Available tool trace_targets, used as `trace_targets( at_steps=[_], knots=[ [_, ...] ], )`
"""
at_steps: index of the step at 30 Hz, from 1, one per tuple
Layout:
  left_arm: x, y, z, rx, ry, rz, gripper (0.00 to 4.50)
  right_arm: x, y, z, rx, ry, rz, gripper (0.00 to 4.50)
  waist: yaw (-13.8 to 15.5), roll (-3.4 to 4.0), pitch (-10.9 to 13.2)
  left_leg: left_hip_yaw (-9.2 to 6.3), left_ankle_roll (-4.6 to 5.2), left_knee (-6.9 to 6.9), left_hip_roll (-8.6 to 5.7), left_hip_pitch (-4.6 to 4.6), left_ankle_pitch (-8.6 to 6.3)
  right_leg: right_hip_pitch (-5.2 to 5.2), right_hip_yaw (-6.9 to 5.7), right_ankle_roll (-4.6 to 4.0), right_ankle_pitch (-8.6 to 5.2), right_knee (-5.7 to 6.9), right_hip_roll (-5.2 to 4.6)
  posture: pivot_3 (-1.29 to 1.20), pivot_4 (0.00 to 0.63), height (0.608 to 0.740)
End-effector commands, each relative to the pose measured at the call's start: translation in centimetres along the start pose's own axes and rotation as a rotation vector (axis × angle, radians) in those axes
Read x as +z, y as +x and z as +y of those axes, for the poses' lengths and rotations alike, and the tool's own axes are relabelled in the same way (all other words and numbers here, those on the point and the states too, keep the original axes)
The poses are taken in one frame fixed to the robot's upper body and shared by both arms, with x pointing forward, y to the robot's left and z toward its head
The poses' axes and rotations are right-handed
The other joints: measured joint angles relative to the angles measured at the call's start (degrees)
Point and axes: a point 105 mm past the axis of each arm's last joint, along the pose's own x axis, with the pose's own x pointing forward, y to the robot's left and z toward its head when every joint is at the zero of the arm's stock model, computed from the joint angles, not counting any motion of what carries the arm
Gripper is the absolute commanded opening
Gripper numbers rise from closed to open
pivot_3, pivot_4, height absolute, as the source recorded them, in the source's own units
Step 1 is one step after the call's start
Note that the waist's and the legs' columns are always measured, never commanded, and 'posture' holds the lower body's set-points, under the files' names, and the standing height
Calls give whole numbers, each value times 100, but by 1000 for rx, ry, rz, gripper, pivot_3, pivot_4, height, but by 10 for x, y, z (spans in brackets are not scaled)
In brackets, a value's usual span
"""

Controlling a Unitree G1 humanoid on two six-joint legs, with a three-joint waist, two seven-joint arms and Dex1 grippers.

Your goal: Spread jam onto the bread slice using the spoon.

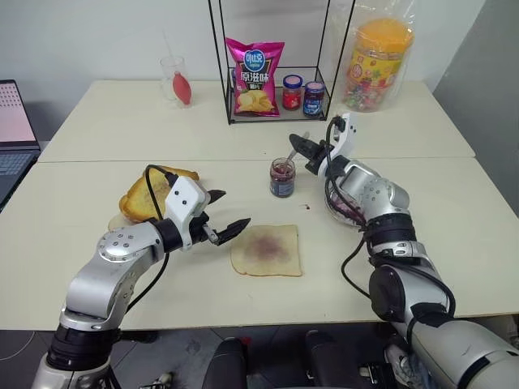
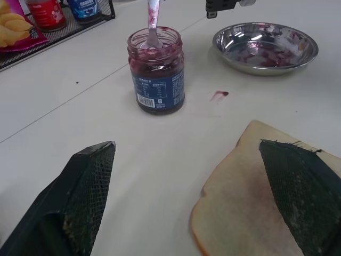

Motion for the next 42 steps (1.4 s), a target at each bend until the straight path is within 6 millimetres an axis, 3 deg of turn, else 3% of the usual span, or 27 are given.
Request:
trace_targets(
  at_steps=[1,28,42],
  knots=[
    [8,2,-2,-6,36,-28,4500,21,3,16,50,29,-62,50,1,0,0,0,0,0,0,0,0,0,0,0,0,0,0,0,150,740],
    [14,12,0,-19,69,-53,4500,35,-3,4,8,274,-113,50,1,0,0,1,0,-1,0,-2,0,-1,0,0,0,-1,0,0,150,740],
    [16,13,2,-20,75,-60,4500,40,-8,-1,-6,310,-136,50,0,0,0,1,0,-2,0,-4,0,-2,0,0,0,-2,0,0,150,740]
  ],
)
